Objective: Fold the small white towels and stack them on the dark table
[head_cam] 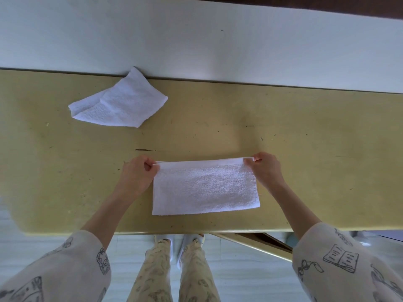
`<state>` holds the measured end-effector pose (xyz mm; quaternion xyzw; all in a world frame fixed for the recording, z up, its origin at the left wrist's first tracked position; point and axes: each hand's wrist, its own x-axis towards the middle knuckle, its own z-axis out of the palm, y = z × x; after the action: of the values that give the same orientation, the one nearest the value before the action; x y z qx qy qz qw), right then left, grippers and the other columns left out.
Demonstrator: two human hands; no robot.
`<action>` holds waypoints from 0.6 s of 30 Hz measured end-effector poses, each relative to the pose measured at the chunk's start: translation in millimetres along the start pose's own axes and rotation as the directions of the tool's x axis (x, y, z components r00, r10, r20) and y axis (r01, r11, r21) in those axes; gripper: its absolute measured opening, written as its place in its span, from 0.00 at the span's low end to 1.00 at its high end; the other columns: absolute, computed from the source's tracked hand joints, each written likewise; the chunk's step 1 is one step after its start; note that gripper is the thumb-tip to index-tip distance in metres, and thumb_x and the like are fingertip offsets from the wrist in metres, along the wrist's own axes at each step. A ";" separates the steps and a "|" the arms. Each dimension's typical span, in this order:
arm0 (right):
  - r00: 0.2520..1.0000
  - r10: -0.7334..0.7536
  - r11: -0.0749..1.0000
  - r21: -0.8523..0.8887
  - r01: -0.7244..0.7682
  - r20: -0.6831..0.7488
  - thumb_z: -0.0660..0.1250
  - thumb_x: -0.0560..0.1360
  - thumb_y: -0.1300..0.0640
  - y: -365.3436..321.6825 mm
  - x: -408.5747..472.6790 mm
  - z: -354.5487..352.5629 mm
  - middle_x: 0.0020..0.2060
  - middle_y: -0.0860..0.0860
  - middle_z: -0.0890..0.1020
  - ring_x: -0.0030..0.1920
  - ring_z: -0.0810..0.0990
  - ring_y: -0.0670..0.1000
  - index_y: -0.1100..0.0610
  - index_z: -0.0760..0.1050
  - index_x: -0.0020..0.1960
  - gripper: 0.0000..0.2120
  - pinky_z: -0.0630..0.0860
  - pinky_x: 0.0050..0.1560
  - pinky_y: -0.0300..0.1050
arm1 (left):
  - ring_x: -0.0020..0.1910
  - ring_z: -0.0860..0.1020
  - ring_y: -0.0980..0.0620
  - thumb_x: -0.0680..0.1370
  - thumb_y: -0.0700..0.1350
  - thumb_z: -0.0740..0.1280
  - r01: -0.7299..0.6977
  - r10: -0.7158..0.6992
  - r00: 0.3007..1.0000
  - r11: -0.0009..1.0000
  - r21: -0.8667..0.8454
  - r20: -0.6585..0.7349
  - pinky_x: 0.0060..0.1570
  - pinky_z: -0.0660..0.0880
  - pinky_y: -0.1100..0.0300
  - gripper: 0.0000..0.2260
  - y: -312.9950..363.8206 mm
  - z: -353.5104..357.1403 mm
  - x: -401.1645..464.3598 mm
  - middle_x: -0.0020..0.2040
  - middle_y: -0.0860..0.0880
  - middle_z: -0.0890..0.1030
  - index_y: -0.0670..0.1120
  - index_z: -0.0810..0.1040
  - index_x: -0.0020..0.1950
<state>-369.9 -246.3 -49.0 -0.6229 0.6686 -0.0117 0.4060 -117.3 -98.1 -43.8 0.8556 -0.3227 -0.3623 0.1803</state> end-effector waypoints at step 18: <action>0.991 0.029 0.994 0.110 -0.015 -0.129 0.67 0.74 0.54 0.0 -12.0 7.7 0.32 0.49 0.73 0.37 0.72 0.50 0.59 0.71 0.44 0.09 0.67 0.32 0.37 | 0.39 0.75 0.50 0.77 0.47 0.65 0.022 -0.025 0.998 0.999 -0.050 -0.054 0.33 0.67 0.64 0.07 -2.8 5.9 0.8 0.41 0.46 0.79 0.44 0.74 0.45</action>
<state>-366.9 -232.4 -47.8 -0.5902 0.6990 -0.0844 0.3949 -120.0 -97.0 -49.6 0.8642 -0.2986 -0.3488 0.2056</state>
